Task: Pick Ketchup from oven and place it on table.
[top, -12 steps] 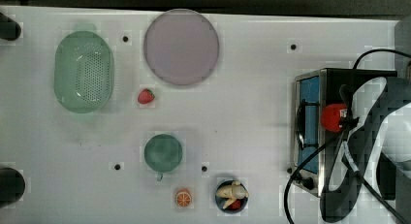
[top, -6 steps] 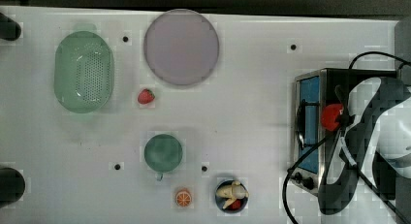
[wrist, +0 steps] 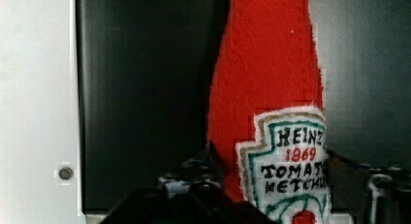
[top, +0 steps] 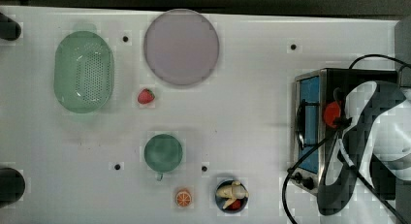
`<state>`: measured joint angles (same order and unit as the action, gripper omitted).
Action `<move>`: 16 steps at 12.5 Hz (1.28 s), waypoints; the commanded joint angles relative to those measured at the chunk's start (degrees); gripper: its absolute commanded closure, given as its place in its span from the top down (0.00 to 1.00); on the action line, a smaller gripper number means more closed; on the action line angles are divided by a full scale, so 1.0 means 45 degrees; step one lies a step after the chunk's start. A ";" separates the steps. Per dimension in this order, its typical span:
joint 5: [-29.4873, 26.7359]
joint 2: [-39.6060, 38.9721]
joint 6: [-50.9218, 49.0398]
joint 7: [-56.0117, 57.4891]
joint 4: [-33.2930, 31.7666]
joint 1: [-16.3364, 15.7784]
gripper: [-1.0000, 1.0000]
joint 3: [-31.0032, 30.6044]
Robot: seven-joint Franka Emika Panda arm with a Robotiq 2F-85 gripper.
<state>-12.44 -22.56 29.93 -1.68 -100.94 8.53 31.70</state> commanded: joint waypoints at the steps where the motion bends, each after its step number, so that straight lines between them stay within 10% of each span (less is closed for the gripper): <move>1: -0.0085 0.0765 -0.0277 0.0358 0.0692 -0.0278 0.63 0.0016; 9: 0.2006 0.3909 -0.4124 0.0872 0.1190 -0.2680 0.63 -0.1749; 16: 0.2142 0.4542 -0.4763 0.0832 -0.0368 -0.3421 0.63 -0.4570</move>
<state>-3.21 -0.12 9.60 0.96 -98.98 -6.67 10.58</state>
